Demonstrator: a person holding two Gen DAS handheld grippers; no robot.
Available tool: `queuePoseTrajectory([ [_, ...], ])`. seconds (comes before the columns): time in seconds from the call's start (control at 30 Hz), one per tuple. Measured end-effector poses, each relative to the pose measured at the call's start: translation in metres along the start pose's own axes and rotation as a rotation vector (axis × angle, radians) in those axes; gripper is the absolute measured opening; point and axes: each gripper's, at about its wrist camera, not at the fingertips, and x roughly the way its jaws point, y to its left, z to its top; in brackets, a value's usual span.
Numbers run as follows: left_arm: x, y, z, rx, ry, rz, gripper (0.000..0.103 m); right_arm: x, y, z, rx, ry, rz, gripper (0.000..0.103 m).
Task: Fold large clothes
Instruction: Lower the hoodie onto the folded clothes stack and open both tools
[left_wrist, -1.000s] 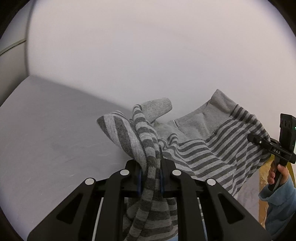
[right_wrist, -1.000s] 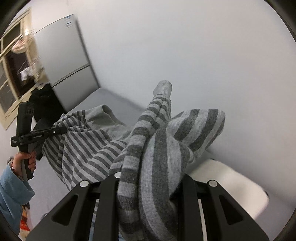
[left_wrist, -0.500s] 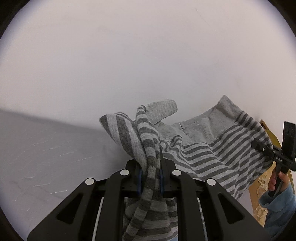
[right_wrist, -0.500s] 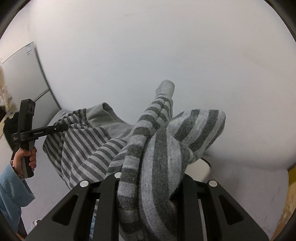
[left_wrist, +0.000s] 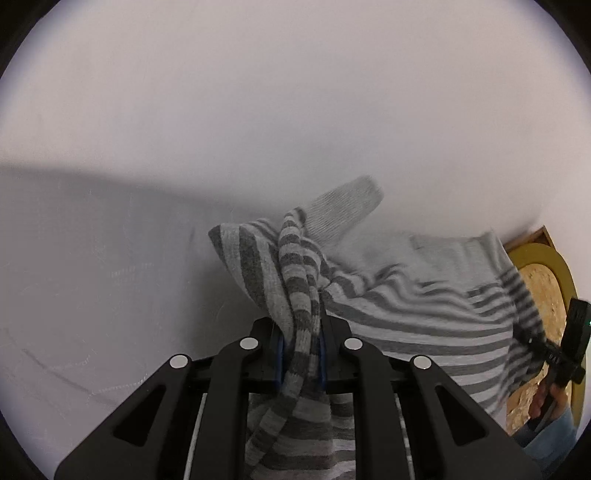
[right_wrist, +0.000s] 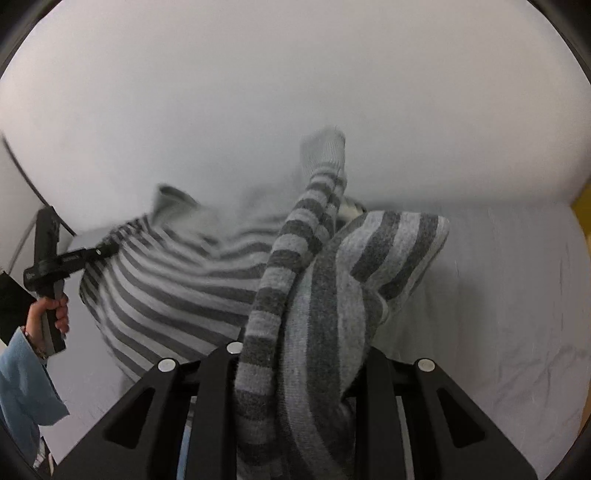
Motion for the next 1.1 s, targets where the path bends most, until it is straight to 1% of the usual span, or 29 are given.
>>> queuePoseTrajectory([
  [0.03, 0.005, -0.003, -0.004, 0.006, 0.014, 0.008, 0.017, 0.006, 0.002, -0.003, 0.011, 0.013, 0.000, 0.023],
  [0.07, 0.008, 0.004, -0.008, 0.013, 0.027, 0.017, 0.019, 0.012, 0.004, -0.006, 0.025, 0.019, 0.000, 0.024],
  [0.1, 0.015, 0.010, -0.010, 0.019, 0.042, 0.029, 0.020, 0.014, -0.003, -0.007, 0.032, 0.022, -0.006, 0.027],
  [0.17, 0.024, 0.015, -0.010, 0.022, 0.048, 0.051, 0.030, 0.018, -0.010, -0.010, 0.037, 0.035, -0.014, 0.029],
  [0.23, 0.028, 0.016, -0.009, 0.018, 0.049, 0.062, 0.038, 0.023, -0.005, -0.013, 0.045, 0.036, -0.017, 0.030],
  [0.27, 0.030, 0.013, -0.008, 0.015, 0.049, 0.061, 0.043, 0.023, -0.006, -0.011, 0.050, 0.028, -0.021, 0.033],
  [0.3, 0.031, 0.019, -0.007, 0.012, 0.047, 0.068, 0.047, 0.024, -0.008, -0.009, 0.056, 0.020, -0.025, 0.038],
  [0.33, 0.031, 0.022, -0.006, 0.012, 0.044, 0.078, 0.058, 0.024, -0.013, -0.005, 0.060, 0.013, -0.033, 0.041],
  [0.37, 0.027, 0.023, -0.005, 0.016, 0.032, 0.099, 0.069, 0.022, -0.012, -0.005, 0.060, 0.009, -0.047, 0.050],
  [0.4, 0.018, 0.023, -0.005, 0.024, 0.010, 0.125, 0.074, 0.021, -0.026, -0.001, 0.053, 0.003, -0.071, 0.060],
  [0.43, 0.016, 0.013, -0.006, 0.030, -0.007, 0.138, 0.081, 0.021, -0.031, 0.001, 0.043, -0.002, -0.095, 0.066],
  [0.47, 0.017, -0.008, -0.013, 0.032, -0.017, 0.133, 0.086, 0.020, -0.028, 0.001, 0.028, -0.010, -0.127, 0.078],
  [0.5, 0.013, -0.005, -0.012, 0.032, -0.021, 0.136, 0.088, 0.019, -0.028, -0.002, 0.021, -0.014, -0.142, 0.084],
  [0.53, 0.011, -0.006, -0.011, 0.037, -0.020, 0.148, 0.094, 0.018, -0.027, -0.002, 0.018, -0.014, -0.150, 0.085],
  [0.57, 0.012, -0.010, -0.014, 0.047, -0.014, 0.166, 0.097, 0.020, -0.028, 0.001, 0.021, -0.011, -0.155, 0.088],
  [0.6, 0.016, -0.025, -0.023, 0.055, -0.009, 0.174, 0.097, 0.018, -0.027, 0.001, 0.023, -0.019, -0.178, 0.095],
  [0.63, 0.014, -0.023, -0.023, 0.067, -0.001, 0.185, 0.097, 0.015, -0.032, 0.001, 0.019, -0.033, -0.199, 0.098],
  [0.7, 0.007, -0.021, -0.025, 0.081, 0.005, 0.208, 0.097, 0.013, -0.030, 0.005, 0.015, -0.047, -0.227, 0.097],
  [0.8, -0.004, -0.028, -0.027, 0.093, 0.002, 0.229, 0.097, 0.006, -0.030, 0.011, 0.014, -0.042, -0.247, 0.097],
  [0.83, -0.022, -0.033, -0.034, 0.097, -0.001, 0.237, 0.097, 0.001, -0.029, 0.012, 0.011, -0.040, -0.255, 0.097],
  [0.9, -0.042, -0.045, -0.040, 0.110, -0.010, 0.260, 0.097, -0.015, -0.034, 0.007, 0.004, -0.046, -0.258, 0.097],
  [0.97, -0.059, -0.055, -0.041, 0.116, -0.017, 0.258, 0.097, -0.027, -0.026, 0.007, -0.010, -0.061, -0.253, 0.097],
  [1.1, -0.098, -0.069, -0.045, 0.121, -0.037, 0.282, 0.097, -0.050, -0.008, 0.001, -0.046, -0.063, -0.234, 0.097],
])
